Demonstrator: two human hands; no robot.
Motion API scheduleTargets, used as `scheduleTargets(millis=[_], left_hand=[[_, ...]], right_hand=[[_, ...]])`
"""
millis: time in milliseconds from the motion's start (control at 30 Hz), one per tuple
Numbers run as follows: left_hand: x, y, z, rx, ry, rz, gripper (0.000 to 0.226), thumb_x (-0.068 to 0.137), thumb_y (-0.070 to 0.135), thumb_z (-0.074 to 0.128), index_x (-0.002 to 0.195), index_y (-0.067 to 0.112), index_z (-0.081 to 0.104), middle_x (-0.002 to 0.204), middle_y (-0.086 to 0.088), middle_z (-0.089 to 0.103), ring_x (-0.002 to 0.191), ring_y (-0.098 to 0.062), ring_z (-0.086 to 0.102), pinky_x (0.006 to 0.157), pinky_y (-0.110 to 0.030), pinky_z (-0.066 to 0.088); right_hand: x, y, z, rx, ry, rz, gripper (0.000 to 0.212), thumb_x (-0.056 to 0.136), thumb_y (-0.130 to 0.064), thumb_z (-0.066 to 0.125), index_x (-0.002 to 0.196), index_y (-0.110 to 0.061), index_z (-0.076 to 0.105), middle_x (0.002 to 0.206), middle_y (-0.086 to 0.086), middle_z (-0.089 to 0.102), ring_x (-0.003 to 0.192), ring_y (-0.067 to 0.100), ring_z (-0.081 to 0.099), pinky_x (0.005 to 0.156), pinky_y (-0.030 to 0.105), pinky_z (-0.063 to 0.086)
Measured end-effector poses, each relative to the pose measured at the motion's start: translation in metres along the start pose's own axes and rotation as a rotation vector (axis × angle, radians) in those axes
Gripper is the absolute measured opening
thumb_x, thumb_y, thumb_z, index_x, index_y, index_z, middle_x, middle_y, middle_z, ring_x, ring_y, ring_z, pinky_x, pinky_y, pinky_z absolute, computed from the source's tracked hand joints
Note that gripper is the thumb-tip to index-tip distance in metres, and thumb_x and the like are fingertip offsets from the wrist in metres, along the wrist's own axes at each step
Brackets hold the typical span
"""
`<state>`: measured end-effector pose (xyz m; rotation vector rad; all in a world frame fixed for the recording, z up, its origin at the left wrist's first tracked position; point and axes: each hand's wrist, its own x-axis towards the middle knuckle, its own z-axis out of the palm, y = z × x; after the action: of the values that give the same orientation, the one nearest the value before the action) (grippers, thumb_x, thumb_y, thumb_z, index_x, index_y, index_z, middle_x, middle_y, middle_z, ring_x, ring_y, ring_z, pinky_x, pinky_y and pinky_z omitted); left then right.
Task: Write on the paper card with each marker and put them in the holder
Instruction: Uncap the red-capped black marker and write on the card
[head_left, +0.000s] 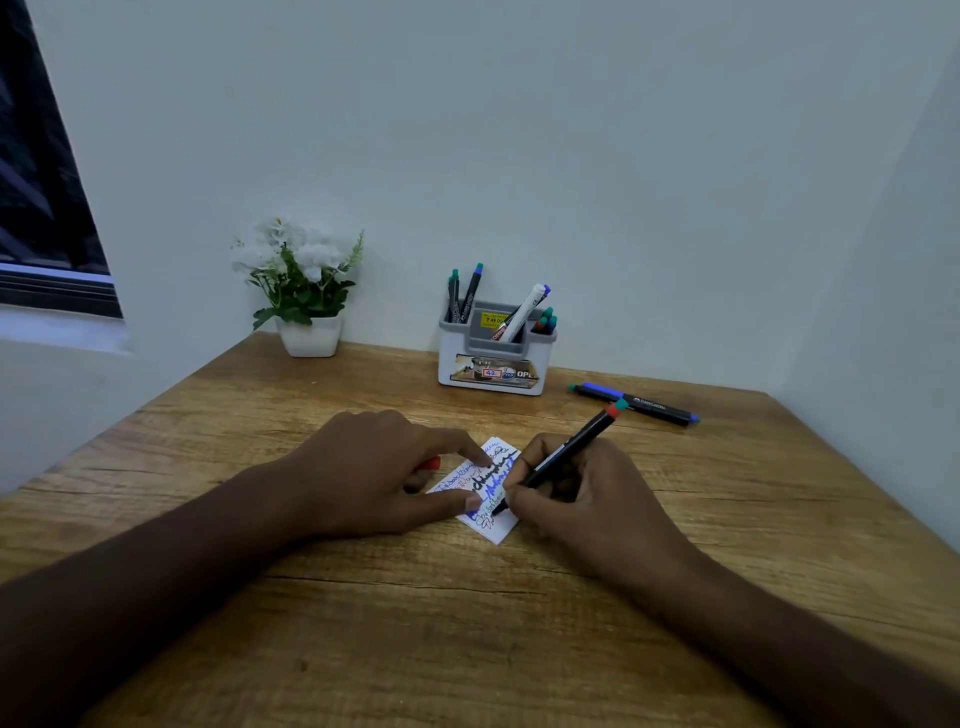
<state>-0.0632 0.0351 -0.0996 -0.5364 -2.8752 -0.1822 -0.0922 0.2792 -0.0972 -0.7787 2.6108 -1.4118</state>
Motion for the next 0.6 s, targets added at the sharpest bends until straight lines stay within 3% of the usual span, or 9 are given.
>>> scheduleTargets(millis=[133,367,600], left_hand=[[0.0009,0.0007,-0.0003,0.009,-0.002,-0.002,0.051,0.089,0.084,0.036,0.135,0.062,0.045,0.062,0.016,0.056,0.076,0.014,0.053,0.052,-0.022,0.026],[0.0007,0.0016,-0.0018,0.009,-0.012,-0.01,0.05,0.09,0.084,0.037,0.135,0.063,0.043,0.062,0.014,0.055,0.076,0.013,0.053,0.052,-0.021,0.025],[0.0003,0.0027,-0.0028,0.014,-0.022,-0.022,0.051,0.089,0.084,0.036,0.135,0.063,0.043,0.063,0.014,0.056,0.074,0.01,0.054,0.053,-0.022,0.028]], right_hand=[[-0.0003,-0.0013,-0.0008,0.015,0.006,0.017,0.01,0.09,-0.019,0.079,0.082,-0.024,0.074,0.082,0.001,0.08,0.069,0.009,0.07,0.073,0.042,0.064],[0.0003,-0.0018,-0.0012,0.015,0.019,0.029,0.011,0.09,-0.018,0.079,0.083,-0.025,0.074,0.081,0.002,0.079,0.072,0.019,0.073,0.075,0.046,0.065],[0.0029,0.0012,-0.0005,0.023,0.035,0.06,0.008,0.09,-0.02,0.079,0.086,-0.024,0.074,0.08,-0.002,0.078,0.073,0.008,0.072,0.073,0.036,0.066]])
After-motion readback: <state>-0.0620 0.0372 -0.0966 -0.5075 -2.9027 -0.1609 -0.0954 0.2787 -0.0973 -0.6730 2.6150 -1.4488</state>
